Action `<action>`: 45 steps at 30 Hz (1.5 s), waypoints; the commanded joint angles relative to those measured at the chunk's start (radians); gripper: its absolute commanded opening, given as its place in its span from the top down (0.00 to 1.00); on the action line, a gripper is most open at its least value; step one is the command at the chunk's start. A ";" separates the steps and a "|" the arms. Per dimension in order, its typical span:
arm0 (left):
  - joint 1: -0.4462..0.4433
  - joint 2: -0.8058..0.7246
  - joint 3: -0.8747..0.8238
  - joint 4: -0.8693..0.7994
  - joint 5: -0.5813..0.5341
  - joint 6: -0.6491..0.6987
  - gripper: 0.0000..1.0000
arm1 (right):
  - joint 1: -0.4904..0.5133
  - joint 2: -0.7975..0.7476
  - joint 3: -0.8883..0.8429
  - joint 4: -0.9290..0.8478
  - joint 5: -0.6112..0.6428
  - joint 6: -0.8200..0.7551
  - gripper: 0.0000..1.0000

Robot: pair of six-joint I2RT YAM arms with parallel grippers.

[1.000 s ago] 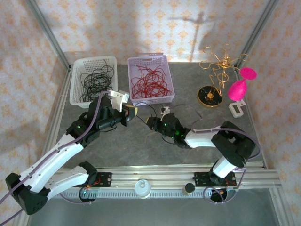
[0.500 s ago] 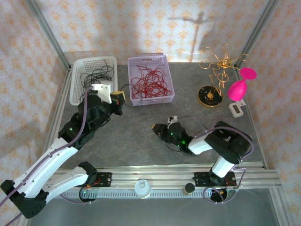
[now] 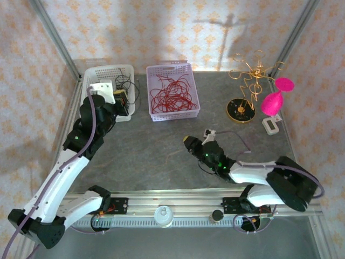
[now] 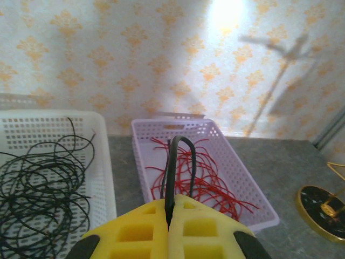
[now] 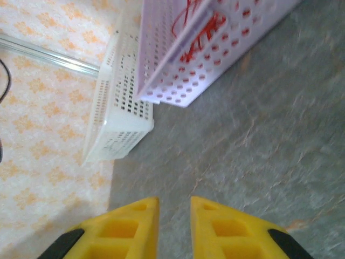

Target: Untangle the cables

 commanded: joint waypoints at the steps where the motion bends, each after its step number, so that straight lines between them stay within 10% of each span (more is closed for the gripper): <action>1: 0.056 0.040 0.063 -0.016 0.024 0.048 1.00 | -0.001 -0.099 0.031 -0.195 0.152 -0.184 0.77; 14: 0.323 0.370 0.216 -0.012 -0.139 -0.004 1.00 | -0.126 -0.453 0.012 -0.507 0.277 -0.447 0.76; 28: 0.374 0.791 0.323 0.019 -0.130 -0.041 1.00 | -0.153 -0.528 0.023 -0.616 0.373 -0.565 0.76; 45: 0.357 0.557 -0.070 0.321 0.034 -0.162 0.51 | -0.463 -0.233 0.192 -0.552 0.445 -0.721 0.59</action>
